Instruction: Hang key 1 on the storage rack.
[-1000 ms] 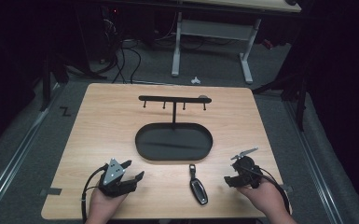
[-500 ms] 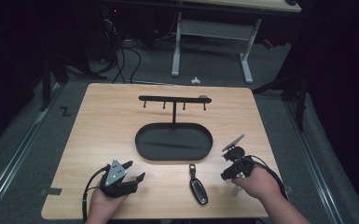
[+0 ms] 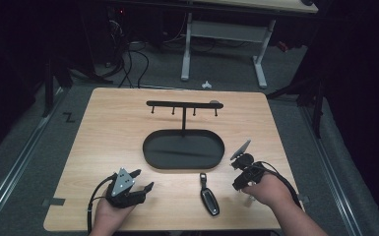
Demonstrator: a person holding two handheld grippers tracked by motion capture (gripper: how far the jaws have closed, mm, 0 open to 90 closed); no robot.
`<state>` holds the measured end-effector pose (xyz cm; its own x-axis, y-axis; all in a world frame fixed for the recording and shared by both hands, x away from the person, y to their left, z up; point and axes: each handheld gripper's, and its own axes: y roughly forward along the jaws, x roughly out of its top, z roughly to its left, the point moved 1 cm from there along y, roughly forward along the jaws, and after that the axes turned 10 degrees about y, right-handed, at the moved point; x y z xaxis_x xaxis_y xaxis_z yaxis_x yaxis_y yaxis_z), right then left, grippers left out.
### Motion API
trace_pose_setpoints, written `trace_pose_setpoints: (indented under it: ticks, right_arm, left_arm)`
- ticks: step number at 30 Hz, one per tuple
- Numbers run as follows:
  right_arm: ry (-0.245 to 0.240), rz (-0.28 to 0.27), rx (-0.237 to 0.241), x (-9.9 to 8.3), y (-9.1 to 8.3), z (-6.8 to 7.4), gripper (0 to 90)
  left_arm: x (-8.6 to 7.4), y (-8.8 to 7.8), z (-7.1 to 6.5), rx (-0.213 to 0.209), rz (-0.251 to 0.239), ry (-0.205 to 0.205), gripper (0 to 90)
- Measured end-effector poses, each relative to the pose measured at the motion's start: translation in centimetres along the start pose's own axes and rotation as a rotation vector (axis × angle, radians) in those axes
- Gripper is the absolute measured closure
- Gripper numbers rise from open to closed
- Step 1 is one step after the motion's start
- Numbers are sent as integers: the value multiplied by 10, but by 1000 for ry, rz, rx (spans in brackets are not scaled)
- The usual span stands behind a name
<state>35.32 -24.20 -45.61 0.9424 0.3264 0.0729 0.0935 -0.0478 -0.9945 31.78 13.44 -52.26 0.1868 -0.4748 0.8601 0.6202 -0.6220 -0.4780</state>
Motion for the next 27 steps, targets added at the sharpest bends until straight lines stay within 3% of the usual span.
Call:
trace_pose_setpoints:
  ticks: [3,12,18,27]
  right_arm:
    - [-21,4,-8,2,1,6,403]
    - [9,-17,39,14,4,20,395]
    - [13,-49,73,21,8,37,388]
    - [-17,-71,129,28,12,60,343]
  left_arm:
    - [0,-1,0,-2,-3,0,355]
    - [0,1,0,-8,5,7,356]
    - [0,1,0,-7,6,9,356]
    - [0,1,0,-6,5,10,357]
